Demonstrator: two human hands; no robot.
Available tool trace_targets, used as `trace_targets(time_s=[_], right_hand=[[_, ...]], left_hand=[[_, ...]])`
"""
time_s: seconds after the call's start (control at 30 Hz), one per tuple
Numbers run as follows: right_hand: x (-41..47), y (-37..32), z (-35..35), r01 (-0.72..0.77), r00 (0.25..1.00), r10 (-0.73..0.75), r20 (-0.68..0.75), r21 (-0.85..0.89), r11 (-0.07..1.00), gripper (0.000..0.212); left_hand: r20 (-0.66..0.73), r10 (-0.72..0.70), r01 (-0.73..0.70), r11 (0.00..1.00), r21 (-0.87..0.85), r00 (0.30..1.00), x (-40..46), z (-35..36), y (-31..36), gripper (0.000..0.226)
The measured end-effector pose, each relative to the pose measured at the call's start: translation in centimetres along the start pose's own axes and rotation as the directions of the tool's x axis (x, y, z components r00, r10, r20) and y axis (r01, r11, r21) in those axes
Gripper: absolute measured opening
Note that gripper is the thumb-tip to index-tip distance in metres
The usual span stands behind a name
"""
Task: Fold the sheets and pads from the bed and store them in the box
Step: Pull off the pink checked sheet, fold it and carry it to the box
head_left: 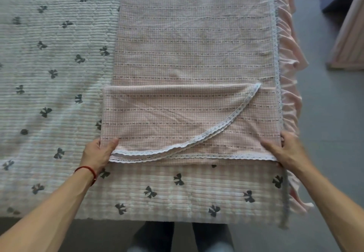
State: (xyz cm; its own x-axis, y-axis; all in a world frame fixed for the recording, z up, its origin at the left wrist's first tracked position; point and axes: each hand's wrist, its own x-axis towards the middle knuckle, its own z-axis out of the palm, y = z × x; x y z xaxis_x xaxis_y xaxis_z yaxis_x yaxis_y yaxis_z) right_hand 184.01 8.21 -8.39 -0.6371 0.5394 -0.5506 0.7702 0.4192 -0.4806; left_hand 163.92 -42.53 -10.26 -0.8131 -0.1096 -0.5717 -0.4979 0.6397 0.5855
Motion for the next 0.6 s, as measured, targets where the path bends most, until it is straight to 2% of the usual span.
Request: trace_targets(time_s=[0.13, 0.2, 0.3, 0.37, 0.4, 0.47, 0.53, 0.6], right_hand=[[0.2, 0.6, -0.4, 0.005, 0.999, -0.002, 0.04, -0.054, 0.999, 0.052], [1.6, -1.4, -1.3, -0.005, 1.0, 0.005, 0.005, -0.008, 1.0, 0.053], [5.4, -4.7, -2.0, -0.045, 0.989, 0.067, -0.129, 0.173, 0.984, 0.051], [8.3, -6.1, -2.0, -0.073, 0.967, 0.118, -0.226, 0.197, 0.978, 0.059], [9.4, -6.4, -2.0, -0.096, 0.956, 0.135, -0.262, 0.157, 0.983, 0.063], [10.7, -7.2, -2.3, -0.123, 0.937, 0.146, -0.317, 0.09, 0.988, 0.057], [11.2, -7.6, -2.7, -0.108, 0.926, 0.122, -0.357, 0.057, 0.992, 0.044], [11.1, -7.6, -2.5, -0.085, 0.914, 0.085, -0.397, 0.018, 0.996, 0.039]], left_hand=[[-0.015, -0.001, 0.001, 1.0, 0.011, 1.0, 0.3, -0.5, 1.9, 0.028], [0.012, -0.016, 0.016, 1.0, -0.019, 1.0, 2.4, -1.4, 3.5, 0.045], [0.082, -0.124, 0.142, 0.95, -0.277, 0.989, 7.4, -1.8, 6.2, 0.069], [0.109, -0.166, 0.197, 0.885, -0.422, 0.98, 10.7, -1.2, 8.5, 0.057], [0.103, -0.144, 0.176, 0.871, -0.458, 0.984, 12.0, -0.7, 9.7, 0.04], [0.039, -0.108, 0.114, 0.878, -0.465, 0.993, 13.5, 0.0, 11.2, 0.012], [-0.004, -0.133, 0.117, 0.884, -0.452, 0.991, 14.1, 0.4, 11.3, 0.012], [-0.09, -0.113, 0.074, 0.931, -0.357, 0.99, 13.4, 0.8, 11.7, 0.016]])
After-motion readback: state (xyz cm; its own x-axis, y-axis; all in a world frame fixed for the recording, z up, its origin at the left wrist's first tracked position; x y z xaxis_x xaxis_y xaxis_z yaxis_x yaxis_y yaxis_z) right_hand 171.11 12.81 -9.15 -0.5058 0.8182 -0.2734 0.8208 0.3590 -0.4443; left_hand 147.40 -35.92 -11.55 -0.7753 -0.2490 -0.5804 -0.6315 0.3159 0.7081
